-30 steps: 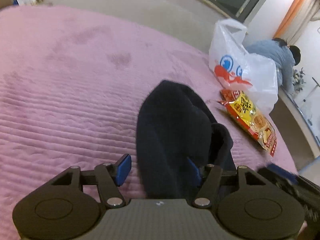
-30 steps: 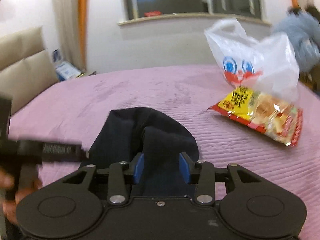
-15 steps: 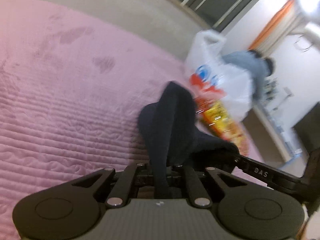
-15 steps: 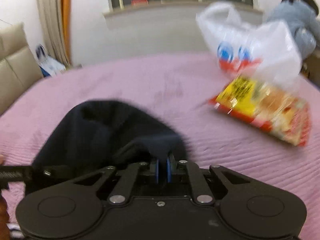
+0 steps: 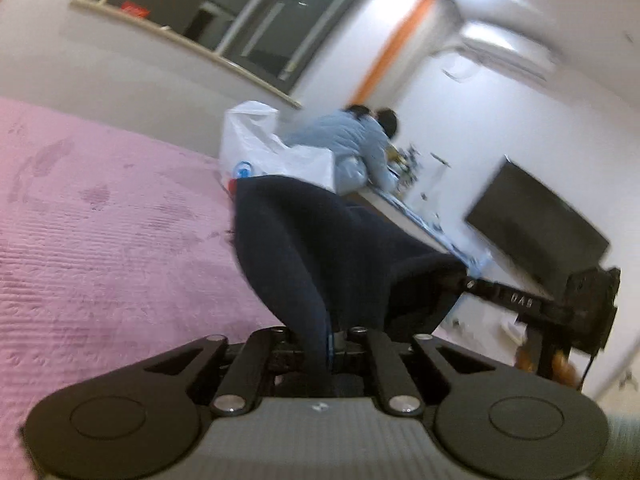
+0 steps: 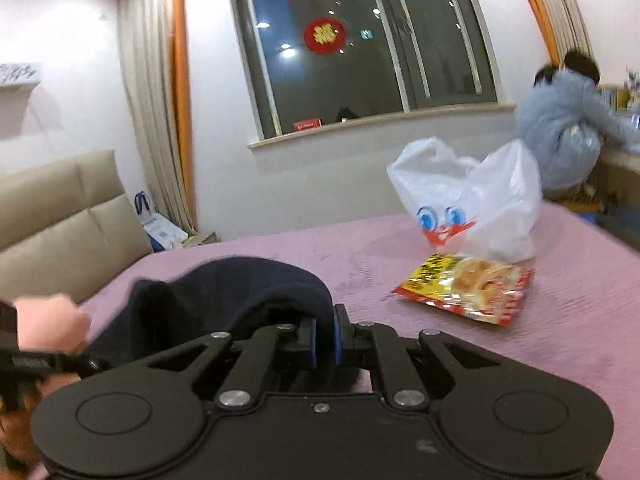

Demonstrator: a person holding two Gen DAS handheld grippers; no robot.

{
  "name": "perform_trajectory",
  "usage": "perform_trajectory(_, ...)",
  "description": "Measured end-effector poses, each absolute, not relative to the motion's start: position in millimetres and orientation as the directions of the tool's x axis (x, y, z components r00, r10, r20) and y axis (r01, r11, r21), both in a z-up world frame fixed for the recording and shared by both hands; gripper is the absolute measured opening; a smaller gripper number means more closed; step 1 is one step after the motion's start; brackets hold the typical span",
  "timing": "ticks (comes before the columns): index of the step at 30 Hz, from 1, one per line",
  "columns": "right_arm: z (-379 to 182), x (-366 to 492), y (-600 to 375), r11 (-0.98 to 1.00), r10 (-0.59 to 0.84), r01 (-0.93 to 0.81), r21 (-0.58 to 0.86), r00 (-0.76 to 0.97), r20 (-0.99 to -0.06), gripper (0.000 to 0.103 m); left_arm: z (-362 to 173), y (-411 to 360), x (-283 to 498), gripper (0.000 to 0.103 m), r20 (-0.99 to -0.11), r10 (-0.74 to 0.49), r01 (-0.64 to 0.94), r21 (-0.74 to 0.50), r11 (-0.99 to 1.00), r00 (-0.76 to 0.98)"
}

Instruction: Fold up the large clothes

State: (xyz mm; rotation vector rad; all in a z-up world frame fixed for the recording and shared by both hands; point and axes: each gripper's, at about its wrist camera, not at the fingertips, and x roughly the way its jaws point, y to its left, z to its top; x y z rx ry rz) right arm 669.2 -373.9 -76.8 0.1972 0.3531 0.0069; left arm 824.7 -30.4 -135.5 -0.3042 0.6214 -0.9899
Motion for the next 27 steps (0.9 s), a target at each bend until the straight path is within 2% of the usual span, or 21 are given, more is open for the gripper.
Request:
perform_trajectory(2,-80.6,622.9,-375.2,0.988,0.032,0.026,0.153,0.931,-0.364,0.011,-141.6,-13.4,791.7,0.021,-0.387,-0.838,0.689,-0.483,0.540,0.385)
perform_trajectory(3,-86.9,604.2,-373.7,0.991,0.024,0.029,0.130,0.922,-0.387,0.014,-149.7,-3.1,774.1,0.023,-0.410,-0.828,0.677,-0.485,0.553,0.383)
perform_trajectory(4,-96.5,584.8,-372.2,0.994,0.013,0.033,0.101,0.905,-0.424,0.021,-160.0,7.7,756.0,0.026,-0.442,-0.811,0.655,-0.489,0.576,0.384)
perform_trajectory(6,-123.4,551.9,-370.4,0.998,0.005,0.031,0.058,0.837,-0.546,0.056,-187.2,29.6,724.2,0.026,-0.539,-0.747,0.574,-0.492,0.655,0.389)
perform_trajectory(8,-159.0,522.5,-372.2,0.998,-0.006,0.049,0.043,0.720,-0.694,0.055,-217.1,49.8,698.6,0.026,-0.642,-0.670,0.462,-0.497,0.734,0.373)
perform_trajectory(10,-181.2,502.0,-375.7,0.996,-0.014,0.080,0.046,0.626,-0.779,0.055,-240.1,65.1,672.7,0.026,-0.713,-0.608,0.361,-0.496,0.790,0.350)
perform_trajectory(11,-187.1,494.1,-378.5,0.993,0.000,0.098,0.071,0.585,-0.811,0.055,-245.3,68.4,664.3,0.026,-0.720,-0.603,0.326,-0.511,0.796,0.343)
perform_trajectory(13,-183.2,488.0,-380.2,0.985,0.029,0.120,0.121,0.577,-0.816,0.055,-246.6,62.9,653.4,0.026,-0.697,-0.643,0.312,-0.563,0.765,0.319)
perform_trajectory(14,-178.3,489.5,-379.9,0.981,0.039,0.130,0.143,0.589,-0.807,0.056,-243.9,55.3,652.4,0.030,-0.685,-0.658,0.318,-0.577,0.752,0.312)
perform_trajectory(15,-172.8,494.5,-378.9,0.974,0.059,0.139,0.177,0.601,-0.797,0.063,-241.3,43.5,652.4,0.034,-0.673,-0.674,0.326,-0.591,0.738,0.306)
perform_trajectory(17,-166.6,514.1,-377.1,0.947,0.119,0.172,0.272,0.598,-0.792,0.074,-242.0,26.0,653.5,0.064,-0.636,-0.714,0.309,-0.643,0.700,0.294)
perform_trajectory(18,-166.6,520.6,-378.6,0.927,0.150,0.193,0.322,0.596,-0.789,0.074,-244.4,17.4,656.0,0.068,-0.618,-0.732,0.286,-0.674,0.681,0.287)
perform_trajectory(20,-165.4,533.7,-382.4,0.855,0.249,0.231,0.465,0.603,-0.758,0.074,-254.3,1.6,661.3,0.070,-0.577,-0.766,0.200,-0.746,0.635,0.282)
perform_trajectory(22,-163.7,537.2,-381.6,0.795,0.299,0.257,0.549,0.621,-0.724,0.074,-262.8,-10.7,670.5,0.070,-0.527,-0.803,0.121,-0.810,0.574,0.278)
perform_trajectory(24,-162.3,542.0,-380.8,0.763,0.307,0.284,0.580,0.631,-0.712,0.074,-266.4,-19.1,673.8,0.075,-0.481,-0.823,0.058,-0.852,0.520,0.302)
perform_trajectory(27,-164.3,554.7,-378.9,0.770,0.251,0.338,0.541,0.619,-0.744,0.074,-279.1,-30.5,682.8,0.080,-0.502,-0.823,-0.052,-0.860,0.508,0.268)
